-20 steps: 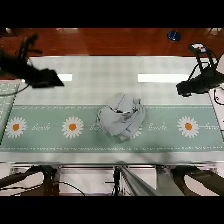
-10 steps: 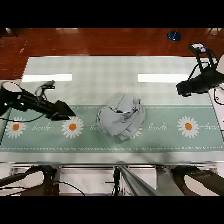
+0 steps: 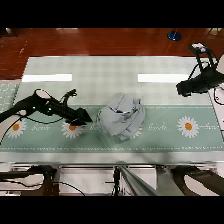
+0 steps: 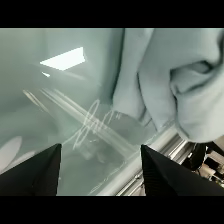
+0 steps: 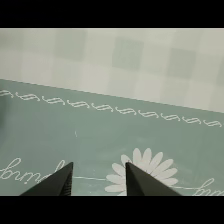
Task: Fold the shirts.
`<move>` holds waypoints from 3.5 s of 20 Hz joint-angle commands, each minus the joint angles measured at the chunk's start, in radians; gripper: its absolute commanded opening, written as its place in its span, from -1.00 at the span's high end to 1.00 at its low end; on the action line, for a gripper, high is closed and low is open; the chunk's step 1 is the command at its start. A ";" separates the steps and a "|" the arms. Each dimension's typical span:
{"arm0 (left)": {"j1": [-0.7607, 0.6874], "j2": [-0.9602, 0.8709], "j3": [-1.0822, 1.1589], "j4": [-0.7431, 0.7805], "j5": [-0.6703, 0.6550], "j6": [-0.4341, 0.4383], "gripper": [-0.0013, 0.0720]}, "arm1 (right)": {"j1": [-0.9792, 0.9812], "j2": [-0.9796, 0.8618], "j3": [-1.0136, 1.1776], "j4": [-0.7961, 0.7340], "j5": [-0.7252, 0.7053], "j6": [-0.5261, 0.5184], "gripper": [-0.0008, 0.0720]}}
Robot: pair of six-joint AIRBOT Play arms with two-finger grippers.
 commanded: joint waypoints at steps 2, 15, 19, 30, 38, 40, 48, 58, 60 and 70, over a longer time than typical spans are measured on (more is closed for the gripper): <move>-0.034 -0.050 0.000 -0.083 0.067 0.003 -0.61 | 0.000 0.000 0.000 0.000 0.000 0.000 -0.06; -0.098 -0.115 0.075 -0.019 0.048 -0.011 -0.60 | 0.000 0.000 0.000 0.000 0.000 0.008 -0.06; -0.118 -0.129 0.076 -0.007 0.034 -0.008 -0.42 | 0.000 0.000 0.000 0.000 -0.001 0.008 -0.06; -0.135 -0.157 0.115 -0.008 0.027 -0.028 -0.40 | 0.000 0.000 0.000 0.000 -0.003 0.012 -0.06; -0.177 -0.225 0.187 -0.004 -0.002 -0.061 0.73 | 0.000 0.000 0.000 0.000 -0.003 0.019 -0.06; -0.177 -0.242 0.187 -0.004 -0.014 -0.060 0.88 | 0.000 0.000 0.000 0.000 -0.002 0.019 -0.06; -0.170 -0.216 0.222 -0.004 -0.099 -0.016 0.89 | 0.000 0.000 0.000 -0.139 0.030 -0.151 -0.26; -0.170 -0.211 0.282 -0.004 -0.106 -0.014 0.88 | -0.477 -0.007 -0.220 0.708 0.024 -0.254 -0.29; -0.170 -0.211 0.282 -0.004 -0.106 -0.004 0.88 | -0.487 -0.007 -0.321 0.706 -0.006 -0.263 -0.29; -0.170 -0.211 0.282 -0.004 -0.105 0.003 0.88 | -0.486 -0.087 -0.656 1.144 -0.295 -0.459 -0.23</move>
